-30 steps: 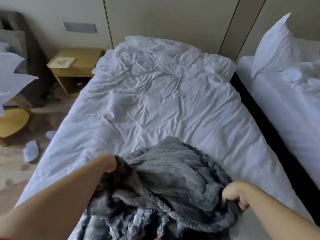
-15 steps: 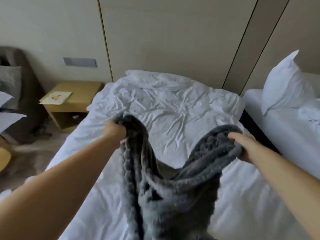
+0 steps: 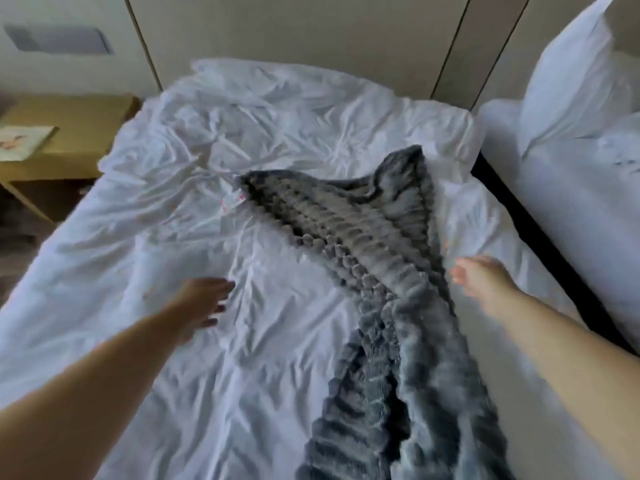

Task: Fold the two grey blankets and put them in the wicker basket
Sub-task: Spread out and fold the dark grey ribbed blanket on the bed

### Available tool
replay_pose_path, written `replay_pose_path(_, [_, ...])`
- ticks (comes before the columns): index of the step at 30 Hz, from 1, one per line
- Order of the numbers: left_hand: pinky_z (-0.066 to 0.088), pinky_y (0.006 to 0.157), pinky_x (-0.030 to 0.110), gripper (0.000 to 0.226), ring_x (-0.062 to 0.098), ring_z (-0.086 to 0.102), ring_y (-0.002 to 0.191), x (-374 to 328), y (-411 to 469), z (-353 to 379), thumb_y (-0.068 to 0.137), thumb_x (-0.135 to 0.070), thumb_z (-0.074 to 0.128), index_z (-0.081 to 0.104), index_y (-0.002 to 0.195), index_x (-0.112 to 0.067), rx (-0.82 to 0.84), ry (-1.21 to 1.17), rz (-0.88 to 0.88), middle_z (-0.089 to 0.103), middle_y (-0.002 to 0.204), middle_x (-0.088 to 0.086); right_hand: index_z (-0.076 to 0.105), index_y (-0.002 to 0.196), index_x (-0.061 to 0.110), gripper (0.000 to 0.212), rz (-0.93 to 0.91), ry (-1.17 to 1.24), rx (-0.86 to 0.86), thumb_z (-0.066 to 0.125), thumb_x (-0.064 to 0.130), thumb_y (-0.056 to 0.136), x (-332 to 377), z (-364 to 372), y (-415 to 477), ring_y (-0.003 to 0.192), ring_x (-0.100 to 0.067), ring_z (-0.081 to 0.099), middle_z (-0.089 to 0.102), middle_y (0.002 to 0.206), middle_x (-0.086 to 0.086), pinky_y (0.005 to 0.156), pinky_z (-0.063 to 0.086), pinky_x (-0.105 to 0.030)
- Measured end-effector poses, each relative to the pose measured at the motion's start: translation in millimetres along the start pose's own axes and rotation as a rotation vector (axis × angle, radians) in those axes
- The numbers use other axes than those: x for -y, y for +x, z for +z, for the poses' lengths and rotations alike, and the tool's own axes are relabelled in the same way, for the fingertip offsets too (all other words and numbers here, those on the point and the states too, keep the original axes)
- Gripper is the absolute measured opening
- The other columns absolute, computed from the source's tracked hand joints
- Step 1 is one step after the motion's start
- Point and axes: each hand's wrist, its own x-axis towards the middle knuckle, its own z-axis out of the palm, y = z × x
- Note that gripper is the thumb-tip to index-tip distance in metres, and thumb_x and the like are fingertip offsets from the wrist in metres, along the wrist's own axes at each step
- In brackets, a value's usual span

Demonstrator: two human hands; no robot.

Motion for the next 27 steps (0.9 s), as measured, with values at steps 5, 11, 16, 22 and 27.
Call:
replay_pose_path(5, [0.037, 0.070, 0.027, 0.019, 0.018, 0.053, 0.075, 155, -60, 69, 0.090, -0.034, 0.062, 0.063, 0.096, -0.017, 0.300, 0.220, -0.353, 0.061, 0.092, 0.005, 0.043, 0.072, 0.010, 0.046, 0.373, -0.432, 0.025, 0.056, 0.049, 0.090, -164, -19, -68, 0.073, -0.025, 0.051, 0.048, 0.074, -0.009, 0.064, 0.035, -0.033])
replay_pose_path(11, [0.049, 0.056, 0.016, 0.027, 0.007, 0.062, 0.063, 224, -119, 166, 0.078, -0.033, 0.077, 0.062, 0.092, -0.015, 0.437, 0.296, -0.239, 0.069, 0.075, -0.004, 0.059, 0.101, 0.007, 0.035, 0.298, -0.386, 0.067, 0.064, 0.039, 0.087, -223, -17, -133, 0.090, -0.034, 0.061, 0.065, 0.094, -0.014, 0.082, 0.050, -0.040])
replay_pose_path(16, [0.044, 0.069, 0.021, 0.008, 0.015, 0.056, 0.080, 226, -145, 200, 0.083, -0.024, 0.055, 0.056, 0.075, -0.022, 0.524, 0.682, -0.094, 0.062, 0.084, 0.001, 0.061, 0.114, 0.003, 0.035, -0.346, -0.621, -0.291, 0.069, 0.009, 0.080, -202, -23, -171, 0.100, -0.035, 0.056, 0.060, 0.106, -0.017, 0.087, 0.047, -0.039])
replay_pose_path(22, [0.036, 0.052, 0.012, 0.020, 0.008, 0.052, 0.069, 213, -178, 174, 0.083, -0.033, 0.068, 0.049, 0.078, -0.026, 0.287, 0.563, 0.019, 0.055, 0.073, -0.011, 0.019, 0.145, 0.036, 0.069, -0.218, -1.099, 0.409, 0.056, 0.045, 0.087, -209, 21, -230, 0.114, -0.023, 0.050, 0.025, 0.137, -0.003, 0.083, 0.045, -0.028])
replay_pose_path(27, [0.052, 0.067, 0.029, 0.052, 0.007, 0.065, 0.075, 207, -211, 137, 0.089, -0.021, 0.065, 0.034, 0.126, -0.039, 0.037, 0.150, 0.122, 0.065, 0.091, -0.007, 0.060, 0.114, 0.019, 0.023, 0.057, -0.687, 0.225, 0.051, 0.014, 0.094, -207, -9, -227, 0.105, -0.026, 0.060, 0.066, 0.115, -0.005, 0.075, 0.045, -0.026])
